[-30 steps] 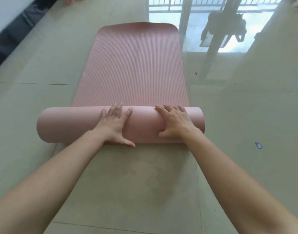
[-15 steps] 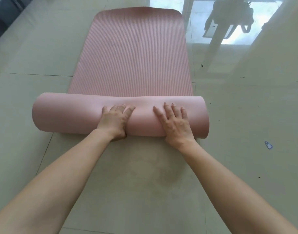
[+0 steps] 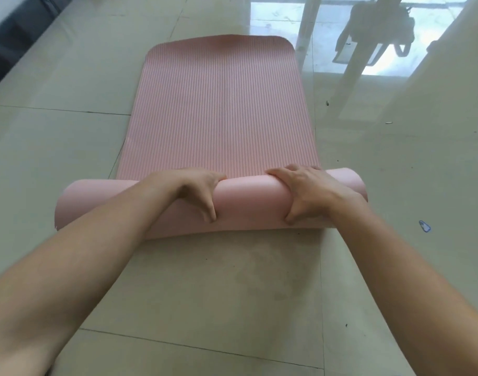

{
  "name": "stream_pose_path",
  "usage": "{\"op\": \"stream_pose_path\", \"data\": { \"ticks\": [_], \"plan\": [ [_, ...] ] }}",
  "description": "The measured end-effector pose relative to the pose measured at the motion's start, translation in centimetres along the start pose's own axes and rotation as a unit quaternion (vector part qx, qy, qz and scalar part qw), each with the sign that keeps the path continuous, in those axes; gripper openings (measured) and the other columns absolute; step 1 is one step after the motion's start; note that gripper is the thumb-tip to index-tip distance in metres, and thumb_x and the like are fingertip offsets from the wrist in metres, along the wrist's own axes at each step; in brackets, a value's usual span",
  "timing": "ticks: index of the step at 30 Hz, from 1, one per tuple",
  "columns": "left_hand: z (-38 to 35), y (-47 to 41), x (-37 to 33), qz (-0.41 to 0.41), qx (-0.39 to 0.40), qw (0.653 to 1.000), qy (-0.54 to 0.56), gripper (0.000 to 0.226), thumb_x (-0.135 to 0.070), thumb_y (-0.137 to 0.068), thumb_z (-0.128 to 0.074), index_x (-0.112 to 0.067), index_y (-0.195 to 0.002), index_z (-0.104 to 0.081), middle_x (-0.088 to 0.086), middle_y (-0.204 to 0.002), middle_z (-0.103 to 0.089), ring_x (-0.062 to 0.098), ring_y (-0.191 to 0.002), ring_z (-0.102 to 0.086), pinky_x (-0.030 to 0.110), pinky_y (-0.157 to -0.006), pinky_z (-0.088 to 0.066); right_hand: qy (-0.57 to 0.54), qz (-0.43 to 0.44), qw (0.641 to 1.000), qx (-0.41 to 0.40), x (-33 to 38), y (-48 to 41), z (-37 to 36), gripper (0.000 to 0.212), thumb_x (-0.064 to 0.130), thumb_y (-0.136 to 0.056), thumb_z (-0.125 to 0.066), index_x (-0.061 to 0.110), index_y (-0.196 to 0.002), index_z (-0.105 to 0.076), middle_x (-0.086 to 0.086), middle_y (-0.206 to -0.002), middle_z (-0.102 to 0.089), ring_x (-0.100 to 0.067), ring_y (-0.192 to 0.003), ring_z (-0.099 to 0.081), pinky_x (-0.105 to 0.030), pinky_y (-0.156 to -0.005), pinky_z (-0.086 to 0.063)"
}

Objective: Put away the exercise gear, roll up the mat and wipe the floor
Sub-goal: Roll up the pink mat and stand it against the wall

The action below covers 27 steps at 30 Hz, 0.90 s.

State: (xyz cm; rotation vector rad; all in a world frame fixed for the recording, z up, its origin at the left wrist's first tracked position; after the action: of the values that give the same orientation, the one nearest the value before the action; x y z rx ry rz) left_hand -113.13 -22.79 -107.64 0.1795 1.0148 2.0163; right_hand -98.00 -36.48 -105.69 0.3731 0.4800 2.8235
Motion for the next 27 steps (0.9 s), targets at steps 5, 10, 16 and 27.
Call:
{"op": "stream_pose_path", "data": {
  "ticks": [5,10,16,27],
  "plan": [
    [1.3,-0.3,1.9,0.000,-0.062,0.996,0.064,0.106,-0.033,-0.052,-0.094,-0.024,-0.141,-0.035,0.001,-0.132,-0.053,0.023,-0.120,-0.054,0.039,-0.104,-0.045,0.016,-0.046,0.997,-0.068,-0.6,0.2,0.3,0.116,0.042,-0.065,-0.080,0.034,-0.158,-0.012,-0.013,-0.164,-0.016,-0.032,-0.151,-0.015,-0.054,-0.123,-0.008],
    [4.8,1.2,2.7,-0.013,-0.296,0.955,-0.026,0.072,-0.039,-0.077,-0.077,-0.028,-0.140,-0.045,0.006,-0.139,-0.042,0.027,-0.131,-0.040,0.051,-0.106,-0.038,0.001,-0.062,0.975,-0.214,0.6,-1.2,-1.0,0.071,0.018,-0.082,-0.062,0.025,-0.149,-0.041,-0.019,-0.157,-0.032,-0.041,-0.147,-0.026,-0.059,-0.121,-0.015],
    [0.5,-0.5,2.2,0.049,-0.267,0.947,-0.170,0.115,-0.084,-0.066,-0.049,-0.016,-0.152,-0.016,0.017,-0.156,-0.015,0.037,-0.146,-0.015,0.062,-0.114,-0.014,0.012,-0.066,0.990,-0.124,0.4,-4.4,-3.7,0.102,0.034,-0.078,-0.063,0.023,-0.159,-0.002,-0.017,-0.166,0.004,-0.036,-0.153,0.012,-0.057,-0.122,0.008],
    [-0.8,-2.8,2.3,0.064,-0.286,0.930,-0.221,0.104,-0.038,-0.069,-0.071,-0.016,-0.152,-0.012,0.014,-0.158,-0.023,0.032,-0.147,-0.020,0.062,-0.113,-0.020,0.088,-0.078,0.984,-0.137,-0.1,-5.4,-3.7,0.113,0.047,-0.066,-0.082,0.030,-0.156,-0.016,-0.010,-0.162,-0.025,-0.034,-0.149,-0.023,-0.052,-0.120,-0.017]
  ]
}}
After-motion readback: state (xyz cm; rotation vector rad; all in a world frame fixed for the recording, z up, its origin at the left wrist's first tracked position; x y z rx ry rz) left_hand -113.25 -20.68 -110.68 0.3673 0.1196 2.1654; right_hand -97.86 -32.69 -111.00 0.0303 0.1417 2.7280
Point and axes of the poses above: each hand's wrist, its own y-axis away from the middle knuckle, its own z-axis out of the back of the hand, x = y × z, the point moved 8 cm from there along -y, towards the middle knuckle
